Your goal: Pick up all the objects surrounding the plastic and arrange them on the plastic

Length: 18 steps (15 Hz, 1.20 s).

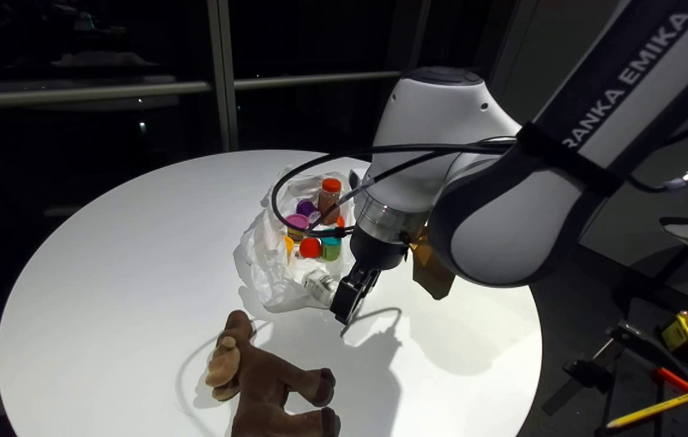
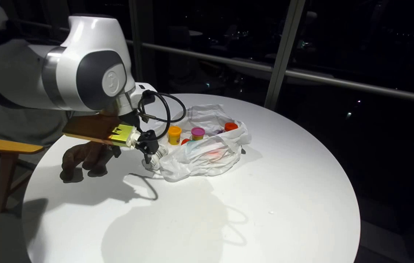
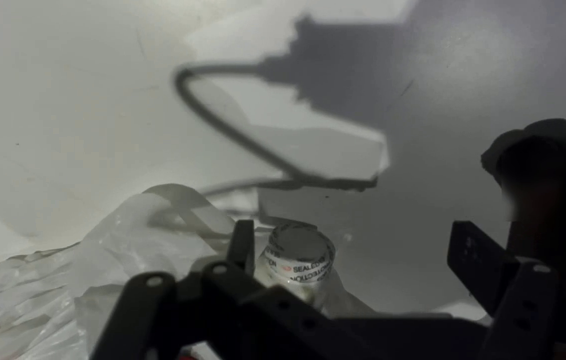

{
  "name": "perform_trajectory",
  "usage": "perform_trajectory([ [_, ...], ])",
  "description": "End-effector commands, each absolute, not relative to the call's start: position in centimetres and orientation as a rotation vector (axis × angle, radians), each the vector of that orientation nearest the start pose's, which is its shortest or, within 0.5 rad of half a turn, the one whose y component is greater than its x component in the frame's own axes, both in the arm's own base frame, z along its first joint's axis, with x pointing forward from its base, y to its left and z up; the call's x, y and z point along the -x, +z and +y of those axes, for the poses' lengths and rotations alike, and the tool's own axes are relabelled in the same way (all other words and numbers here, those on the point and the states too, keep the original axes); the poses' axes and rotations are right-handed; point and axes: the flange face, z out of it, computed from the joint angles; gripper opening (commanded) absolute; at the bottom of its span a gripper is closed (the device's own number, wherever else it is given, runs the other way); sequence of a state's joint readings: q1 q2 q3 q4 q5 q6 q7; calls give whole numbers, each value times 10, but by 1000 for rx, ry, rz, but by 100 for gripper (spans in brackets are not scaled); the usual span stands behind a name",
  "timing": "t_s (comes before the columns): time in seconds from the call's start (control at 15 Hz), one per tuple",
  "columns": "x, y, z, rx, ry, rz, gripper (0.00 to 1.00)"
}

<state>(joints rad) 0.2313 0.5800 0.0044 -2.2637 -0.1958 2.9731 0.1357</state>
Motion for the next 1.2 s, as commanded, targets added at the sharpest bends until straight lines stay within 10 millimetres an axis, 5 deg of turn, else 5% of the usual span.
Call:
perform_trajectory([
  [0.0,-540,104,135,3105,-251,-422,100],
  [0.53,-565,86,128,3106,-252,-366,98],
  [0.67,-566,86,124,3106,-247,-360,73],
  [0.73,-567,86,123,3107,-246,-358,73],
  [1.13,-564,94,123,3106,-263,-362,25],
])
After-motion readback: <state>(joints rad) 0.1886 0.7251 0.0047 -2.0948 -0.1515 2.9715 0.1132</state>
